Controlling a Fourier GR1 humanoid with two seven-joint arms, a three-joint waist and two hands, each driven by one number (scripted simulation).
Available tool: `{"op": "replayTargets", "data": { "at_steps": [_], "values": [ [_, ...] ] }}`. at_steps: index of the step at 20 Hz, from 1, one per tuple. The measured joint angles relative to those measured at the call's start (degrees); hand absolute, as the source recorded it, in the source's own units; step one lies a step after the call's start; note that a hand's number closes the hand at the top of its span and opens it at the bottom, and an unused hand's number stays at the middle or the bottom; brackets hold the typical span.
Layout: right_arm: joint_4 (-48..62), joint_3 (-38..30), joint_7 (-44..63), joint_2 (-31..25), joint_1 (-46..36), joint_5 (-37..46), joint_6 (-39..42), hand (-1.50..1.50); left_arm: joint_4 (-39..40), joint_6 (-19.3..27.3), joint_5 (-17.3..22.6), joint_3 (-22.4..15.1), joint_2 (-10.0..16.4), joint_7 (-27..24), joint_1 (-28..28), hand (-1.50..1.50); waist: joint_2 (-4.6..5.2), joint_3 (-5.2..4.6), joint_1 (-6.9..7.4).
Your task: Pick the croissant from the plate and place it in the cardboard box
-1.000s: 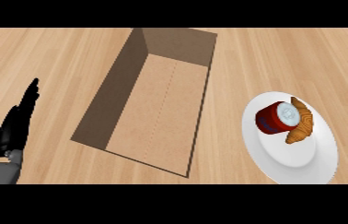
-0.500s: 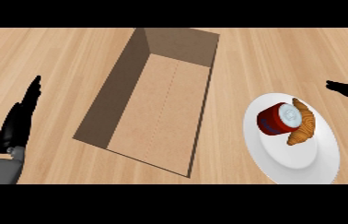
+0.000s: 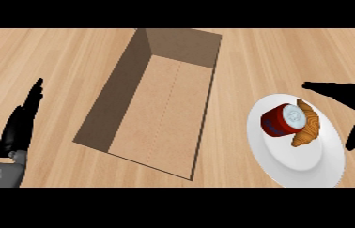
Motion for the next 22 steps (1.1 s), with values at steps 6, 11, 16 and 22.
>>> {"op": "replayTargets", "data": {
  "at_steps": [6,11,16,22],
  "values": [
    [2.31,-1.40,0.54,3.82,-1.10,6.10,0.58,-1.50,-0.39,-0.98,-1.74,1.96,-1.16,-0.49,0.87,0.00,-0.03,0.02,-0.23],
    [0.36,-3.27,1.40,6.06,0.35,9.31,1.80,-1.50,0.23,-2.58,-2.81,4.05,-1.61,-0.66,0.33,0.00,-0.08,0.02,-0.50],
    [-1.36,-5.75,-0.15,7.86,1.58,10.46,3.57,-1.50,-0.46,-2.55,-4.65,4.64,-3.46,-0.07,0.62,0.00,-0.10,0.02,-0.56],
    [-5.97,-7.75,-0.51,10.23,2.95,11.14,6.77,-1.50,-3.04,-3.71,-5.92,5.75,-4.10,1.51,1.27,0.00,-0.14,0.02,-0.54]
  ]
}}
